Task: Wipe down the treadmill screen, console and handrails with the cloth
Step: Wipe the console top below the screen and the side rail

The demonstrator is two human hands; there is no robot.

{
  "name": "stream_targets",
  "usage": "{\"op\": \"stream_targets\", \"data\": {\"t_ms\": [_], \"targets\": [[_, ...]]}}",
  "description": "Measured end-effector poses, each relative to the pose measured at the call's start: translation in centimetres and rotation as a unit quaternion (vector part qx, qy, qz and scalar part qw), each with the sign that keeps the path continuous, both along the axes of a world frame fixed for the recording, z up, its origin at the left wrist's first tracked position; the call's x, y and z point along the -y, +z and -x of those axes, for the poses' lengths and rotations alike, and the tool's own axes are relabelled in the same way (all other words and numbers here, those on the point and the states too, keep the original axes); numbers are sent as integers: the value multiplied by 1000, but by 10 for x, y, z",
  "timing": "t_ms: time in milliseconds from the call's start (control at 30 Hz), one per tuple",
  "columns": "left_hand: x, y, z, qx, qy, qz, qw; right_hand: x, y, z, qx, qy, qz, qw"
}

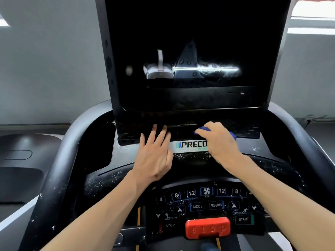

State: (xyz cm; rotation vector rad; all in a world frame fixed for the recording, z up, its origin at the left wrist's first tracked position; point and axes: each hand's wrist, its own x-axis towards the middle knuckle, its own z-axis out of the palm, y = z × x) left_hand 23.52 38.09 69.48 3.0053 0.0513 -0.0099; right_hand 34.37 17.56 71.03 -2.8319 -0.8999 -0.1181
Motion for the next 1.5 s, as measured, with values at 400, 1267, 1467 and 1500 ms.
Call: {"op": "stream_targets", "data": {"t_ms": [400,1267,1467,1500], "targets": [[2,-2,-1,-4,4,-7,1000,-55,14,14,-69,-25,67,995],[2,-2,-2,-24,-1,-10,1000,-59,19,20,-63,-46,84,993],[0,-1,-3,-21,-5,-9,1000,-17,17,10,32,-21,133,990],[0,0,-3,-23,-5,-6,1000,-5,18,5,38,-36,136,989]]}}
